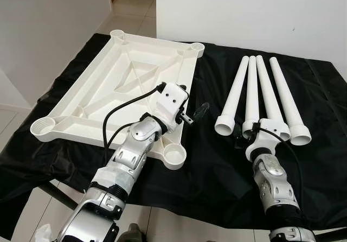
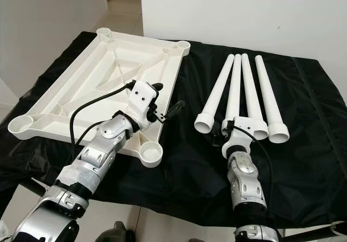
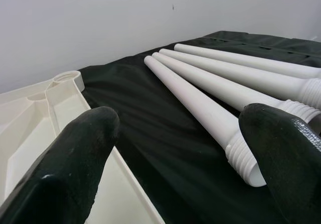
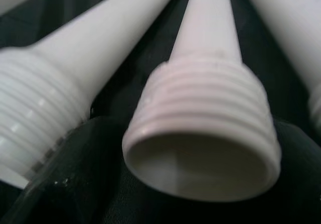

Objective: Building children table

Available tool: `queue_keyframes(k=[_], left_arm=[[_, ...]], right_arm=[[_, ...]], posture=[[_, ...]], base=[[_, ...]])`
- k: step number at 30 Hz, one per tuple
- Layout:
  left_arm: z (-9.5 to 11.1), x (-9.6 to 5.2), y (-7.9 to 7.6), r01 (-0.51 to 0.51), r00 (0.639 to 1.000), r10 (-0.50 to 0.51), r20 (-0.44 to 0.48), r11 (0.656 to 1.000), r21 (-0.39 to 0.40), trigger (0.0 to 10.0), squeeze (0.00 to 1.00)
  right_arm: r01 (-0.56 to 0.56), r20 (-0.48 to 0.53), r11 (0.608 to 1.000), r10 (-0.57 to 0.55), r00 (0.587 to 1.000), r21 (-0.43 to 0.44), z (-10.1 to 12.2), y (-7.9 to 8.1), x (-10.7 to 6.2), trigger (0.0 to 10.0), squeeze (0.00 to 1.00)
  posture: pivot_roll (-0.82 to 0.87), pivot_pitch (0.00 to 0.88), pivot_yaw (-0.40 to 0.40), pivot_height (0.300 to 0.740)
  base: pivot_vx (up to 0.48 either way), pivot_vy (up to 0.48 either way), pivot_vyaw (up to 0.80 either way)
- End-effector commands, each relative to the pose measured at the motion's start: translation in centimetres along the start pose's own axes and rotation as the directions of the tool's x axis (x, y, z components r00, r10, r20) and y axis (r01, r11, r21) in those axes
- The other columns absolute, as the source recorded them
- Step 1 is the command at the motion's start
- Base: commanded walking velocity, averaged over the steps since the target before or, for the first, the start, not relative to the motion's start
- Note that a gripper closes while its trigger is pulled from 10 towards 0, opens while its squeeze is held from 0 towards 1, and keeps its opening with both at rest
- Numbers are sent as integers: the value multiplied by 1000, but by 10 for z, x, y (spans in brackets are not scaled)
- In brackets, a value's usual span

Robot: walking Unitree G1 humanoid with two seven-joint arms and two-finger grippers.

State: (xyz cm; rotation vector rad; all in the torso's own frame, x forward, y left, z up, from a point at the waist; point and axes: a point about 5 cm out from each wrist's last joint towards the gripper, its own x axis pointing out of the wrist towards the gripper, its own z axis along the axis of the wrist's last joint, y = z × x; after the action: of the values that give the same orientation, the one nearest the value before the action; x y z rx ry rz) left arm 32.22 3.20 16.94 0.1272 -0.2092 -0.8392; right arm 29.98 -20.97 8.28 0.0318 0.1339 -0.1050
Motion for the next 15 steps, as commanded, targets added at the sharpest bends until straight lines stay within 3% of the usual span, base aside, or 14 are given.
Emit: queue_keyframes(k=[1,11,15], left_arm=[[0,-1,-2,4,1000,-4,-1,1000,-5,10000,0],[1,-1,-3,17,1000,-17,-4,1000,2,10000,0],[2,-1,-10,94,995,-94,-13,996,3,10000,0]], right_arm=[[-6,-30,1000,7,1000,7,-4,1,2,10000,0],[6,7,1000,-6,1000,13,0,4,9,10000,0],[16,15,1000,-16,1000,-7,3,3,15,10000,0]], posture=[[24,0,-21,740],[30,0,-16,740],[28,0,-11,740]], base=[[0,0,0],[0,0,0],[0,0,0]])
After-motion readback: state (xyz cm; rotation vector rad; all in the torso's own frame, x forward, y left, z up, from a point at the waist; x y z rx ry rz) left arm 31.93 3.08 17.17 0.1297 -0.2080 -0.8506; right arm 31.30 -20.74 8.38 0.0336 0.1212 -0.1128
